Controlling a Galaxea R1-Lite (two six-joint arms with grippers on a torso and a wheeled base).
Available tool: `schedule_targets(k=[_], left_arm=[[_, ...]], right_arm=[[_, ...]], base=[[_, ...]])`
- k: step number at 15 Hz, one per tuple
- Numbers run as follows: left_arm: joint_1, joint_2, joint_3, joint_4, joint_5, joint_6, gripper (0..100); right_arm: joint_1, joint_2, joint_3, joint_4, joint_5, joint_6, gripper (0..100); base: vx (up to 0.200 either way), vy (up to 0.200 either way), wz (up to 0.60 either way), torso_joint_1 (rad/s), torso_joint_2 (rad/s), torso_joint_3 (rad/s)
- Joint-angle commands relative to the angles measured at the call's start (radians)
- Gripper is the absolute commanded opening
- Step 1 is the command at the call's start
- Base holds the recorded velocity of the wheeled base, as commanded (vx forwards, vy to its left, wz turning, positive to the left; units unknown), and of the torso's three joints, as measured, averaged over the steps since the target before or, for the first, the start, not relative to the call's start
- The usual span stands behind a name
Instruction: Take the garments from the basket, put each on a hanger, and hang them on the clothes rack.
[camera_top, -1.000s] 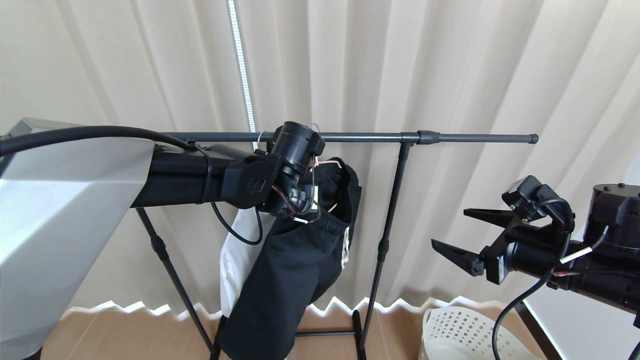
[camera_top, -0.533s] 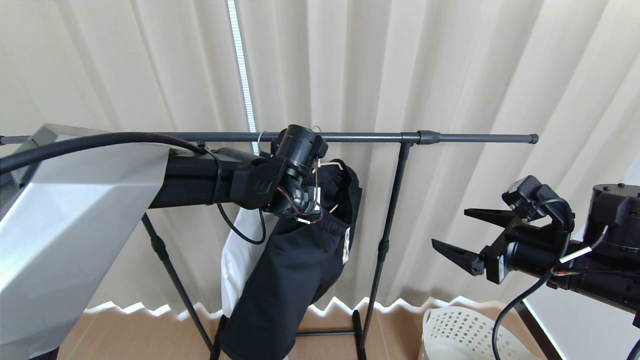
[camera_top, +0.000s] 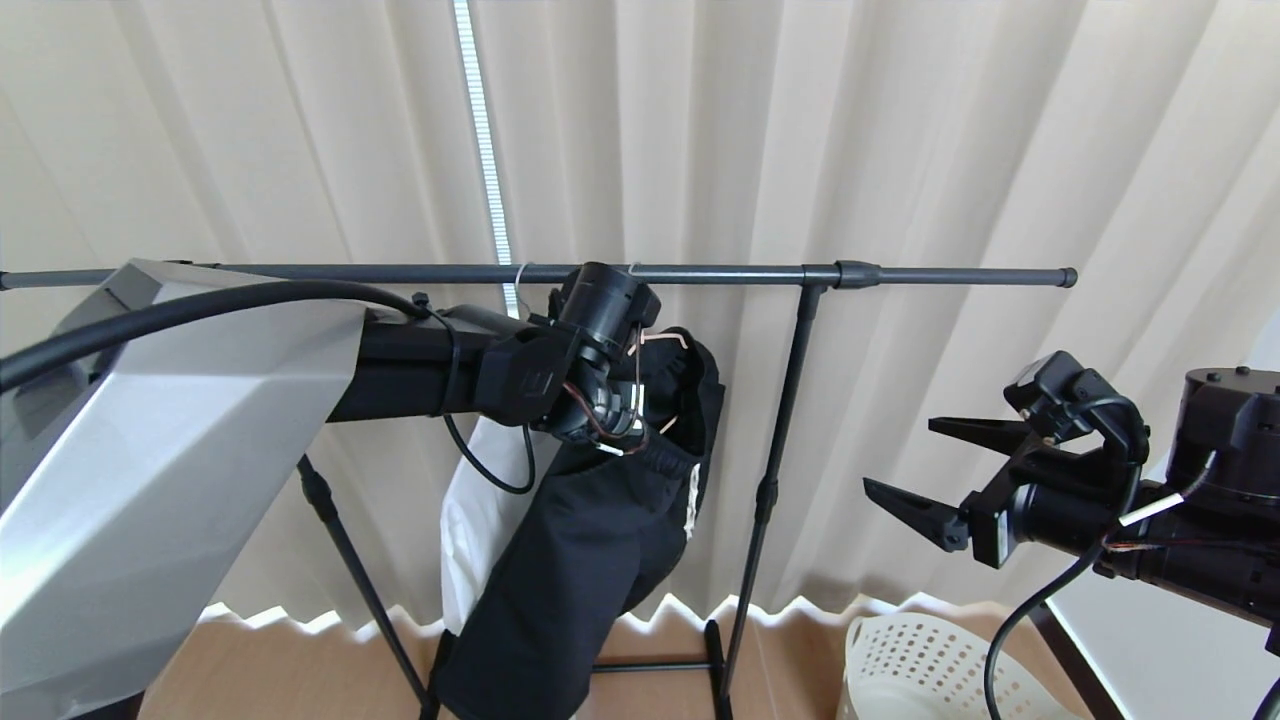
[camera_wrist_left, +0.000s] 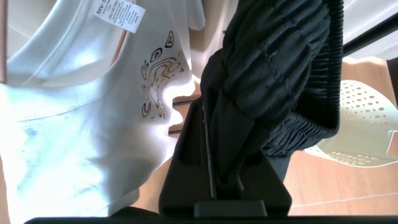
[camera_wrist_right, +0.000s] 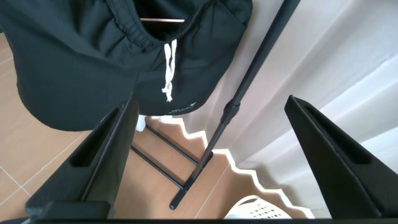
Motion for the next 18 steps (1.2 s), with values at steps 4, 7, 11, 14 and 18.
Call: schedule_targets(k=[4, 7, 11, 14, 18], left_arm=[[0.0, 0.011, -0.018, 0.0, 0.001, 0.0, 0], [0.0, 0.014, -0.022, -0.001, 0.001, 0.0, 0], [0.0, 0.01, -0.02, 0.0, 0.001, 0.0, 100], [0.0, -0.009, -0.012, 0.002, -0.004, 0.0, 100], [0.0, -0.093, 0.046, 0.009, -0.046, 0.0, 100]], right_arm=[[0.0, 0.003, 0.0, 0.0, 0.0, 0.0, 100], [0.0, 0.002, 0.0, 0.0, 0.0, 0.0, 100], [0.0, 0.002, 0.0, 0.0, 0.0, 0.0, 100], [0.002, 0.003, -0.001, 0.0, 0.002, 0.001, 100], [0.009, 0.003, -0.009, -0.002, 0.002, 0.006, 100]], base=[[0.0, 0.0, 0.0, 0.0, 0.0, 0.0], [0.0, 0.0, 0.0, 0.0, 0.0, 0.0], [0.0, 0.0, 0.0, 0.0, 0.0, 0.0], [0.0, 0.0, 0.0, 0.0, 0.0, 0.0], [0.0, 0.0, 0.0, 0.0, 0.0, 0.0]])
